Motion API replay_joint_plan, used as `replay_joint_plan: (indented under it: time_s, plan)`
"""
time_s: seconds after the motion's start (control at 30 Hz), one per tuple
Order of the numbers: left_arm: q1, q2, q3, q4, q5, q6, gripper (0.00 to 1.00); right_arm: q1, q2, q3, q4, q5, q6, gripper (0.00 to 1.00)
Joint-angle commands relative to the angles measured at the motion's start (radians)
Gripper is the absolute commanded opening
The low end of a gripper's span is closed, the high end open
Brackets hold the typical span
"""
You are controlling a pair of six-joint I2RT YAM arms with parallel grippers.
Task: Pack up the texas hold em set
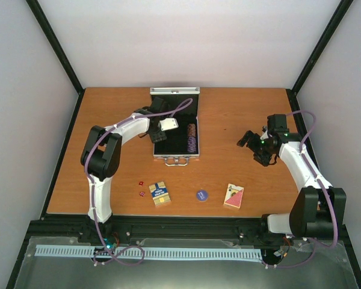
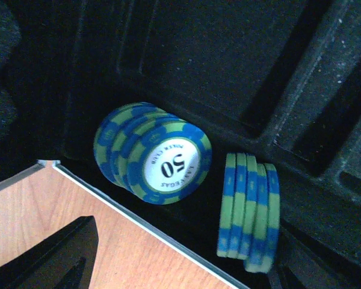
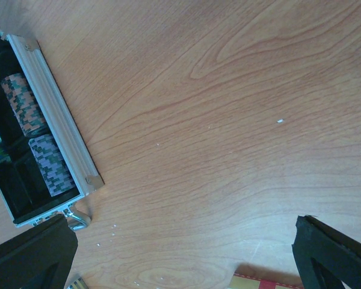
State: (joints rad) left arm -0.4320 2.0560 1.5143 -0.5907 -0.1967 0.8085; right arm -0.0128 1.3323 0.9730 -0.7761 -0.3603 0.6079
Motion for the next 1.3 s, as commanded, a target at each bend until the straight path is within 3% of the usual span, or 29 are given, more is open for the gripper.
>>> replay_joint_plan:
  time_s: [0.0,0.53,0.9,0.97,1.27]
  plan:
    - [0.006,-0.01,0.072,0.005,-0.002,-0.009,0.77,-0.012,0.009,-0.016,0.014,-0.016,-0.014,1.0]
    - [0.007,-0.023,0.086,-0.004,-0.008,-0.02,0.78,-0.012,0.012,-0.029,0.023,-0.028,-0.013,1.0]
    - [0.007,-0.173,0.014,-0.038,0.099,-0.074,0.78,-0.012,0.017,-0.041,0.037,-0.044,-0.013,1.0]
    - [0.007,-0.191,0.001,-0.039,0.106,-0.078,0.86,-0.012,0.015,-0.047,0.041,-0.048,-0.013,1.0]
    - [0.007,-0.237,-0.064,-0.026,0.12,-0.135,0.92,-0.012,0.0,-0.053,0.044,-0.061,-0.023,1.0]
